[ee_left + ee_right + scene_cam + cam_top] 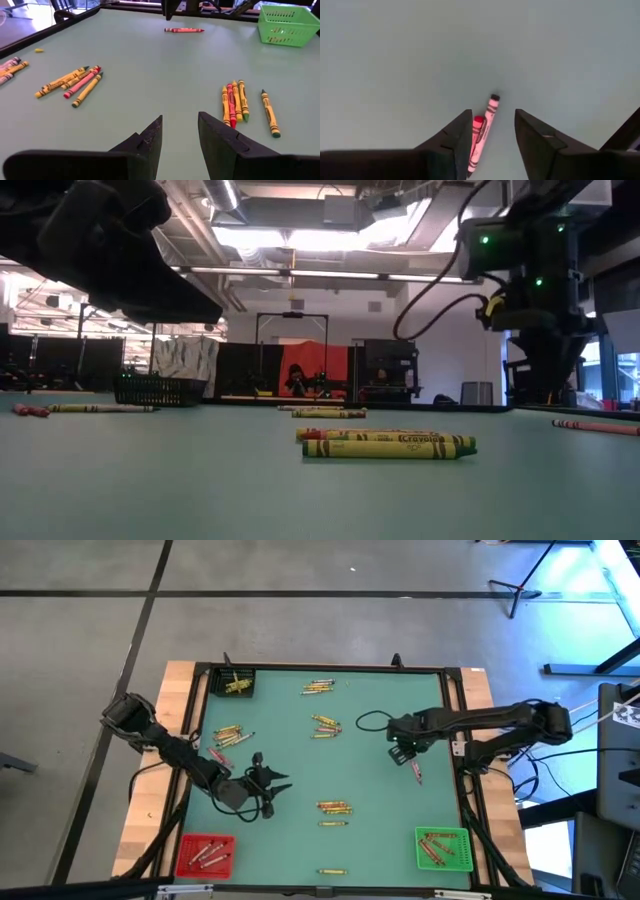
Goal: Sort crayons
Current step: Put the black crayon into the red bin
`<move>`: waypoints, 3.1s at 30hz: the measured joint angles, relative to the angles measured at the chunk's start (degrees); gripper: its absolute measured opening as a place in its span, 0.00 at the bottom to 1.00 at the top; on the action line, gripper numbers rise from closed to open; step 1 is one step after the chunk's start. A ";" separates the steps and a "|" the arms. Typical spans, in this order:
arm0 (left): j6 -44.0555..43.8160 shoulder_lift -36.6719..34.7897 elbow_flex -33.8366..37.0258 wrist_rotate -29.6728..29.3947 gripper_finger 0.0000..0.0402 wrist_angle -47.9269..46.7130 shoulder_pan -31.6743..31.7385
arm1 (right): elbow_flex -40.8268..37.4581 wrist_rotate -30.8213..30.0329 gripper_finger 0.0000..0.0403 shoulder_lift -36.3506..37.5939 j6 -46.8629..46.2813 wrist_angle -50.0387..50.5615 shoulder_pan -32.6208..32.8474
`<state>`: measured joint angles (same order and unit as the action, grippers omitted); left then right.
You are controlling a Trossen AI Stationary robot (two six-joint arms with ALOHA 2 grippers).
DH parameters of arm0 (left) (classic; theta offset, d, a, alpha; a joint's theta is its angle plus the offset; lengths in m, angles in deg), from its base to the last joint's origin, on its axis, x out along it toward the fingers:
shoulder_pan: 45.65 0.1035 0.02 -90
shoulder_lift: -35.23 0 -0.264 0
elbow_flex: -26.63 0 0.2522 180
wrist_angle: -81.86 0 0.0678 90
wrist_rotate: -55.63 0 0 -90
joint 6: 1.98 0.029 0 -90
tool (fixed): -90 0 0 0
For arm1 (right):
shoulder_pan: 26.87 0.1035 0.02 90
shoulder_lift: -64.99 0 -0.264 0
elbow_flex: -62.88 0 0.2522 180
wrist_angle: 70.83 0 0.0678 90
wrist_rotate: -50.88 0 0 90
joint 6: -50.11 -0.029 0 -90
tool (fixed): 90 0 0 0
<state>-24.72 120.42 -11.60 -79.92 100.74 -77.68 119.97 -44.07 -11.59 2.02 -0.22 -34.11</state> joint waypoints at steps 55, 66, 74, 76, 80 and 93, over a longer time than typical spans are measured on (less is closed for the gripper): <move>0.91 0.00 -0.02 -0.15 0.27 0.63 0.01 | 0.04 -4.71 0.03 -14.69 7.55 -3.35 -0.20; 0.78 0.00 -0.02 -0.60 0.27 1.89 0.17 | -0.22 -7.01 0.02 -8.16 8.11 -3.47 4.08; 0.39 0.00 -0.02 0.43 0.27 3.17 0.42 | -0.15 -10.90 0.00 -2.38 8.21 -7.80 11.57; 0.55 0.00 -0.02 0.13 0.27 3.36 0.43 | -0.14 -12.55 0.00 -1.89 9.19 -11.13 13.53; 0.74 0.00 -0.04 -1.71 0.27 4.67 0.55 | -0.07 -15.00 0.01 -1.66 12.19 -18.98 16.47; 0.39 0.00 -0.04 1.77 0.27 4.28 2.19 | -0.04 -9.54 0.00 -2.09 18.03 -25.12 17.33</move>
<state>-24.33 120.42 -11.64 -78.15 105.02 -75.50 119.93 -53.61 -13.68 20.05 -25.34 -16.78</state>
